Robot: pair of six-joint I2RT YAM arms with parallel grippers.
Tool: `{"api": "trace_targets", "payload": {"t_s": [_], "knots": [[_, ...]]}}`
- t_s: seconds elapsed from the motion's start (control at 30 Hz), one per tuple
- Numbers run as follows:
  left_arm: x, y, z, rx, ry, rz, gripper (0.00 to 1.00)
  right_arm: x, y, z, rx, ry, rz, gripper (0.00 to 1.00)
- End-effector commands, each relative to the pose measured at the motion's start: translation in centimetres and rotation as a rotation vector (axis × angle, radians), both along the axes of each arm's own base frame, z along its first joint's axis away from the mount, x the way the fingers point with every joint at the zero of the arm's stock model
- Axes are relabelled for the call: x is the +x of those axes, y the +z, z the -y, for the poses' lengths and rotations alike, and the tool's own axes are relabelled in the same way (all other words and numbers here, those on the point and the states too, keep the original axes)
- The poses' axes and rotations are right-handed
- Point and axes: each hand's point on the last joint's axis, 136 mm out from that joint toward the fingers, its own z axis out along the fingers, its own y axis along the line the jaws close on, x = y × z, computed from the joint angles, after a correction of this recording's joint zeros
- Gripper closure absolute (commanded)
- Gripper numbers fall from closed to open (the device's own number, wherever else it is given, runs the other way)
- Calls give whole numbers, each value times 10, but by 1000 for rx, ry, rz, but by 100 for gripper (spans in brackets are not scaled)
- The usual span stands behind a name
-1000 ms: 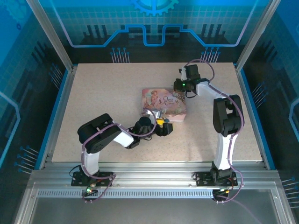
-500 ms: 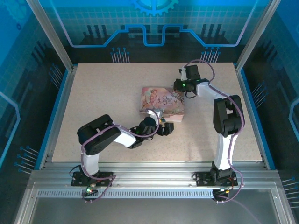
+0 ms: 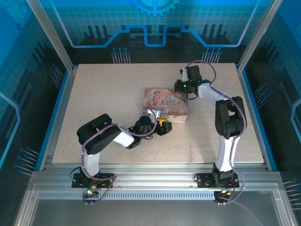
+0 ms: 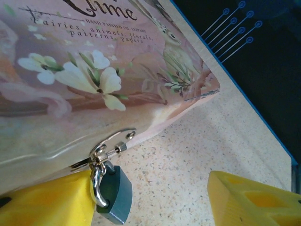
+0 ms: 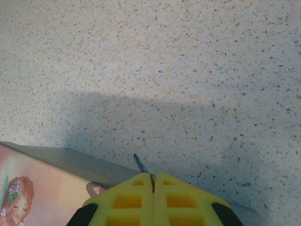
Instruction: Unlock a padlock with a key
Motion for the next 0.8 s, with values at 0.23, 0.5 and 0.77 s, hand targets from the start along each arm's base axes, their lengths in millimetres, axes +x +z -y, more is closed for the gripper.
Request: {"api": "trace_targets", "payload": {"t_s": [0.23,0.5,0.77], "knots": [[3,15,22,-109,-61,-3,28,-16,6,-12,4,42,-12,100],[13,-7,21,-42,9,-70,29,-18,7,-12,8,41,-8,100],[18,-28,23,64,40,-146,35,-18,10,-12,9,44,1,100]]}}
